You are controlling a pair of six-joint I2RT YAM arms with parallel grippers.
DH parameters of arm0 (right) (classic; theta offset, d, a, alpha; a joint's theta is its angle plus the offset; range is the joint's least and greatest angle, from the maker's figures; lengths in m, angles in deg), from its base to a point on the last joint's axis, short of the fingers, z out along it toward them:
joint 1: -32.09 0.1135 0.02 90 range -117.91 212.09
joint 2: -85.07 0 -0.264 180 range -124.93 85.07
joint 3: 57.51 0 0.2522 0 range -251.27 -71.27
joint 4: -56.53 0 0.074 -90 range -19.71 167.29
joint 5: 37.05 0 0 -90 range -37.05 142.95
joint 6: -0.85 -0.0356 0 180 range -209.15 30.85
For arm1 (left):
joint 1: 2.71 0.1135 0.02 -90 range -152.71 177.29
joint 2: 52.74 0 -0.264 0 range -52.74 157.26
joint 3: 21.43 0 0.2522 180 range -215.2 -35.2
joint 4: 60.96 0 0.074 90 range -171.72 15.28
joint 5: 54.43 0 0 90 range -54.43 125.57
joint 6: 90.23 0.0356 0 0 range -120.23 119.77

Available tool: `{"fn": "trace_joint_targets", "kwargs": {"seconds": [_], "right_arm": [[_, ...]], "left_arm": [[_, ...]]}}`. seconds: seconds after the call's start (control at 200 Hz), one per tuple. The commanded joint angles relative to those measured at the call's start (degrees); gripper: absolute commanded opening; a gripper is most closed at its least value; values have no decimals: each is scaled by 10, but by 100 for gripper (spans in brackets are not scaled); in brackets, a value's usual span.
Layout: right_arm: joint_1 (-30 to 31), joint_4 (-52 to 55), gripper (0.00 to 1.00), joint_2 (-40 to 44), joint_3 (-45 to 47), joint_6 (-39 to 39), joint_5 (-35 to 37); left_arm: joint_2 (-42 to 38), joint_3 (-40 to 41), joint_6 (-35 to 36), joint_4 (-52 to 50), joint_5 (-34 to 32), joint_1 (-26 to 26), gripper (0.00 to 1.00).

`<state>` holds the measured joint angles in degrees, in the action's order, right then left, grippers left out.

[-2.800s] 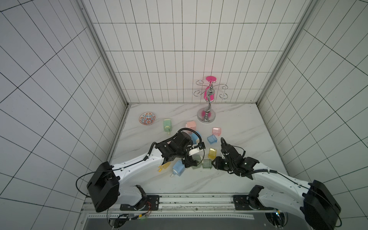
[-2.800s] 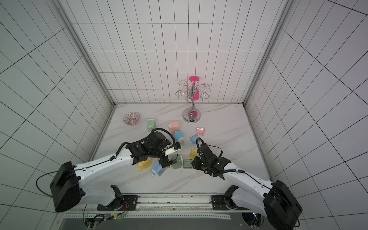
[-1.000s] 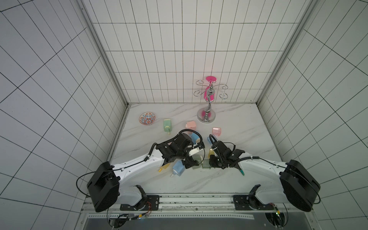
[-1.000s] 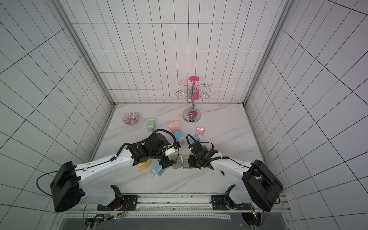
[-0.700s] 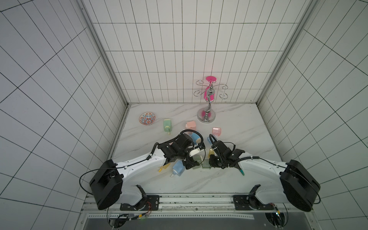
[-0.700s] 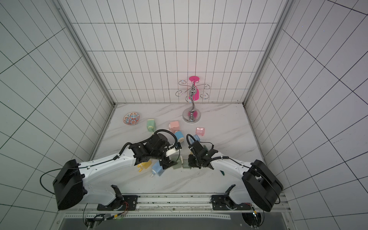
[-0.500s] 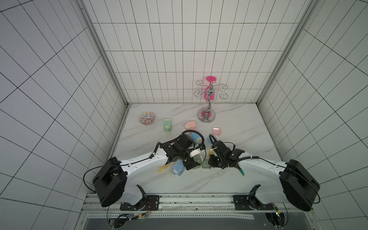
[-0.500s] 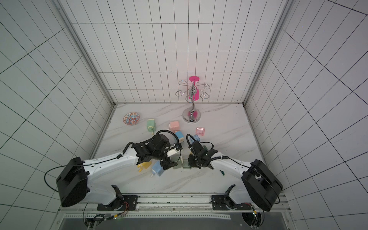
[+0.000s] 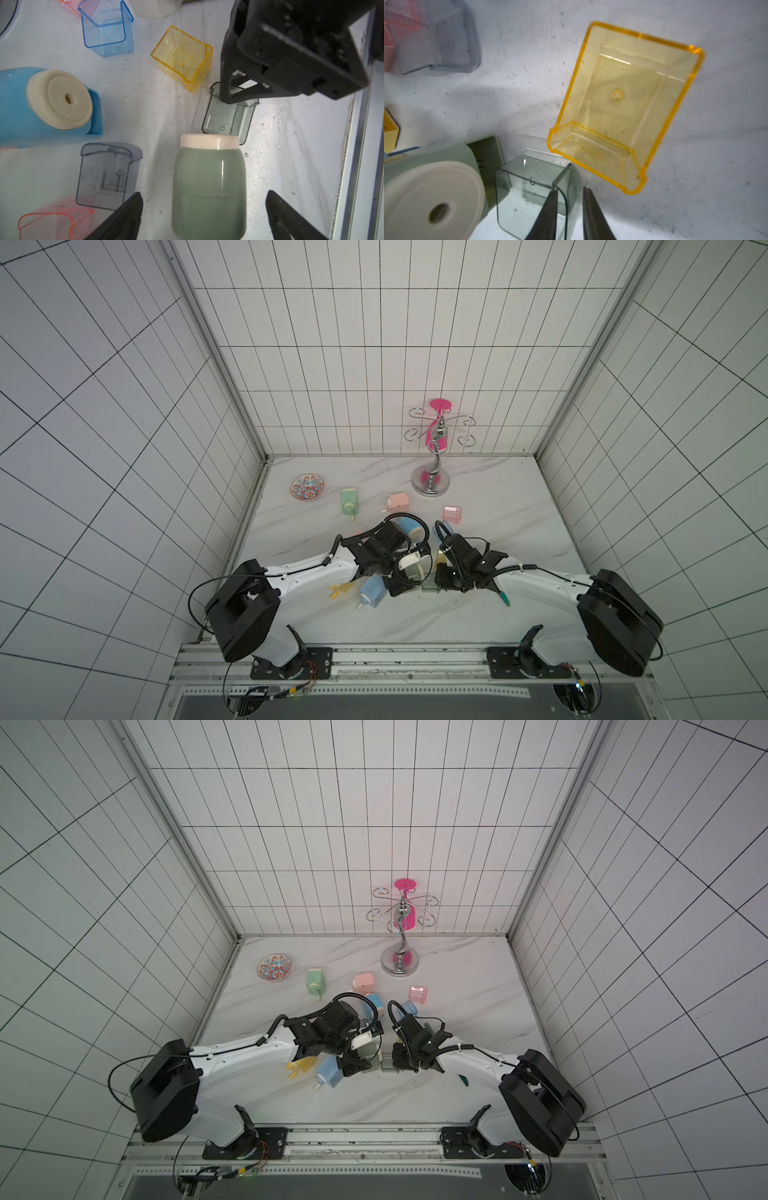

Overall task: Put the tray back into the pencil sharpener
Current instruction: Close the container of the pencil sharpener.

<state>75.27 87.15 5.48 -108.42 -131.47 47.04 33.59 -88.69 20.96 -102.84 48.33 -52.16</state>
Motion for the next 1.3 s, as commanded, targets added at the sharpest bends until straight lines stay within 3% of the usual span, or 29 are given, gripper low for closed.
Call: {"fn": "trace_joint_targets", "kwargs": {"seconds": [0.0, 0.585, 0.97, 1.294], "right_arm": [[2, 1, 27, 5, -13, -2, 5], [-3, -24, 35, 77, 34, -21, -1], [-16, -27, 35, 95, 55, -26, -24], [-26, -48, 34, 104, 78, -19, -65]], "left_arm": [[18, -21, -1, 1, 19, -3, 91], [61, -19, 23, -3, 31, -6, 74], [54, -2, 44, 15, 62, -6, 48], [19, 49, 97, 64, 91, -13, 43]]}}
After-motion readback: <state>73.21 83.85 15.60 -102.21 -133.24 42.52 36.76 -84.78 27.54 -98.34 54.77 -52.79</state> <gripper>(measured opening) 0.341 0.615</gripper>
